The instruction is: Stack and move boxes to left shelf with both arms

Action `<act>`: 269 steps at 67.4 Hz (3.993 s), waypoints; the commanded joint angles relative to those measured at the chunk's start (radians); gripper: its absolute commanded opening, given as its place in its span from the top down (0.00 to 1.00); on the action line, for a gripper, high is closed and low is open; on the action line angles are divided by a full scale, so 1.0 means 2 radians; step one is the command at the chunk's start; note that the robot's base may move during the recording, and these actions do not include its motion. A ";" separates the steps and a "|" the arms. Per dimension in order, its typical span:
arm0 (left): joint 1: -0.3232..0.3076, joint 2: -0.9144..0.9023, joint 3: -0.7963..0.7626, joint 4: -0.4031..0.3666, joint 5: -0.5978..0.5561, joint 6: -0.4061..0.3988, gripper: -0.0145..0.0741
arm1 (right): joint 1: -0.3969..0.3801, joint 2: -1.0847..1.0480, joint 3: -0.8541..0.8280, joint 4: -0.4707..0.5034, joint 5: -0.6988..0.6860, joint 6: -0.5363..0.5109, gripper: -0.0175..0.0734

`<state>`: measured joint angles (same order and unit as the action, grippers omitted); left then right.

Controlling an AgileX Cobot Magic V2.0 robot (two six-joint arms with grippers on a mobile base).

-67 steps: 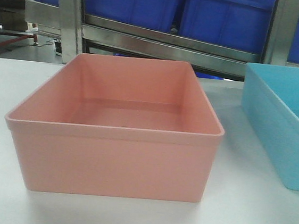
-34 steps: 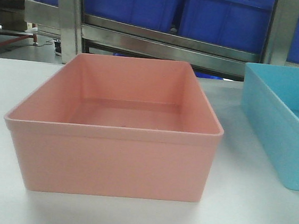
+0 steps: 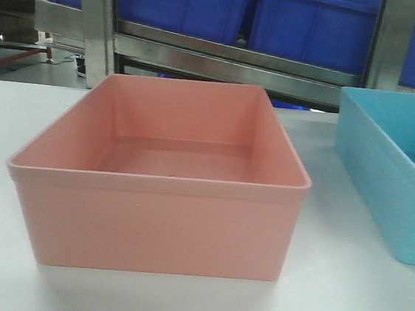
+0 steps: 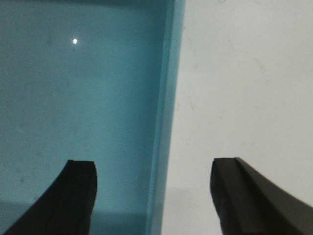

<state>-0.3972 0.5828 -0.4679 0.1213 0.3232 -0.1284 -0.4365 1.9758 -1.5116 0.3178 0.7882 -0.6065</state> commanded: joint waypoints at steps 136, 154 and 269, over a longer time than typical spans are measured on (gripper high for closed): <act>-0.004 -0.001 -0.015 0.002 -0.041 -0.001 0.85 | 0.424 -0.214 -0.018 -0.126 0.025 0.571 0.75; -0.004 -0.001 -0.015 0.002 -0.041 -0.001 0.85 | 0.451 -0.166 -0.018 -0.126 -0.012 0.582 0.75; -0.004 0.062 -0.099 -0.026 0.052 -0.010 0.25 | 0.460 -0.123 -0.018 -0.175 -0.036 0.506 0.13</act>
<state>-0.3972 0.6478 -0.5622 0.0884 0.4341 -0.1370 0.4814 1.7894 -1.5115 -0.0118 0.7427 0.4240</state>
